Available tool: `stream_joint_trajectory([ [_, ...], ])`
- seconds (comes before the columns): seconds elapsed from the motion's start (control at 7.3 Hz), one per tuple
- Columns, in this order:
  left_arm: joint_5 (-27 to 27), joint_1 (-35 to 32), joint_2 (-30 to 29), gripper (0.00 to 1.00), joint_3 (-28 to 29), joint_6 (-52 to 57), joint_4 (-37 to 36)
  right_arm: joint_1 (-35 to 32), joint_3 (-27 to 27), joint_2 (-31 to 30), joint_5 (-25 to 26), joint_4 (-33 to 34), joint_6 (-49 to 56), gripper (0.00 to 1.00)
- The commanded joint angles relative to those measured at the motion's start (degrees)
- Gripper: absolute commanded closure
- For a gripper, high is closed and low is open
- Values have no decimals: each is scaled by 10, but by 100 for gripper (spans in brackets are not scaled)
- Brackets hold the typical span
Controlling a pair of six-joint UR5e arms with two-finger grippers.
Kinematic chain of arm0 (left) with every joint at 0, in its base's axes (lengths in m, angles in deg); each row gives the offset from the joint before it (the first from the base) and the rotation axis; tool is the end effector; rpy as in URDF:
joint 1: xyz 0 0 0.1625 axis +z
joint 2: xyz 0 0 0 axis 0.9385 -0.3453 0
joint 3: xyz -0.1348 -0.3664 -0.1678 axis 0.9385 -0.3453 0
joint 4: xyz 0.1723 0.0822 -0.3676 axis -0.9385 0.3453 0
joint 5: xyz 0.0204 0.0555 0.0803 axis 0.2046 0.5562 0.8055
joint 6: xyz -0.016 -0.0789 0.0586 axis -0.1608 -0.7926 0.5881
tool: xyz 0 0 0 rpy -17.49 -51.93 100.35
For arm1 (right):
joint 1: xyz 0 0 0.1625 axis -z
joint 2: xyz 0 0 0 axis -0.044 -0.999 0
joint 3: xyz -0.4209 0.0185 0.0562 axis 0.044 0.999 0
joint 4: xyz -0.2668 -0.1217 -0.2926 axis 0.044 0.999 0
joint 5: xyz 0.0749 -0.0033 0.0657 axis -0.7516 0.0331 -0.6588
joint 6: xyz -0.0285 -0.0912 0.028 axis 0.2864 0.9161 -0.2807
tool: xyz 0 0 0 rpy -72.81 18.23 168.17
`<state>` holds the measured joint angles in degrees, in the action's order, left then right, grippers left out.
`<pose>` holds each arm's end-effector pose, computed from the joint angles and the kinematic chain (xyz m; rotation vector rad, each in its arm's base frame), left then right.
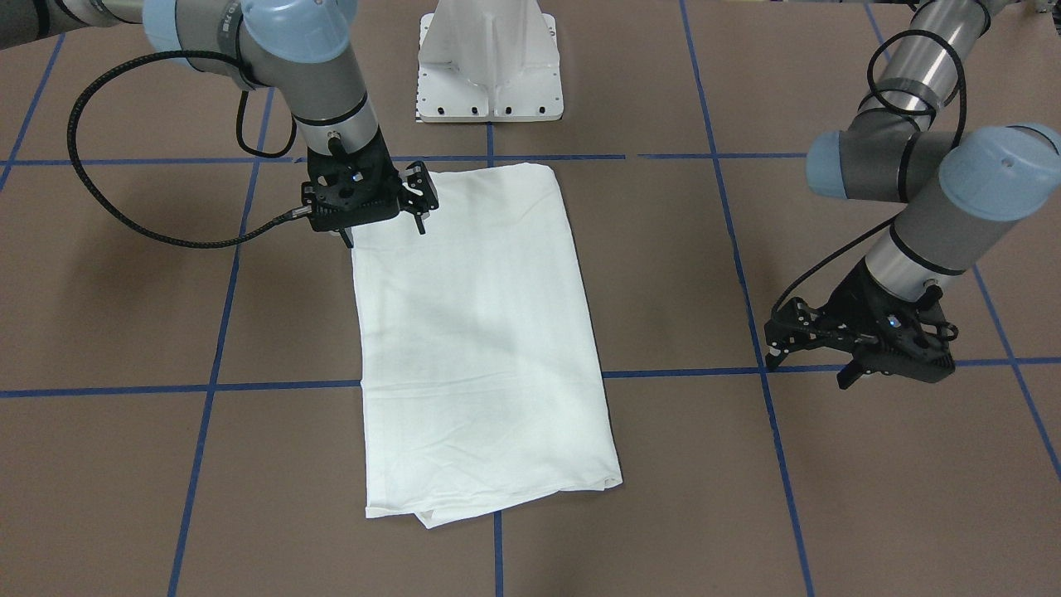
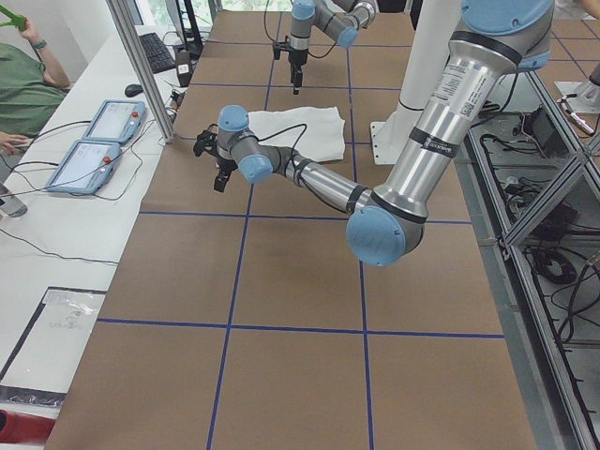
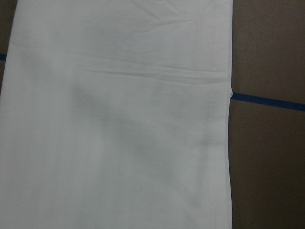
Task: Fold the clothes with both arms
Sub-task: 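Lower both grippers to the shirt's corners nearest the robot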
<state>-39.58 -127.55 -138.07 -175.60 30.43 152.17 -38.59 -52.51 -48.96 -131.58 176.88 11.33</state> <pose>0.2879 -0.6058 0.3659 0.3937 0.9498 0.1168 -0.4369 -0.4418 0.1979 0.2227 -0.8596 -0.1367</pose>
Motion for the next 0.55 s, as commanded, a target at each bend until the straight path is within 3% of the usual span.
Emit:
stream_joint_trajectory([
  [0.0,-10,52,30,0,-71,-90,-1,-8,-15,-8,-5,-7,31,0],
  [0.27,-3,124,69,0,-155,-248,38,-6,-61,-66,-5,-33,-29,0],
  [0.41,3,157,95,0,-183,-322,88,9,-76,-119,-5,-118,-123,0],
])
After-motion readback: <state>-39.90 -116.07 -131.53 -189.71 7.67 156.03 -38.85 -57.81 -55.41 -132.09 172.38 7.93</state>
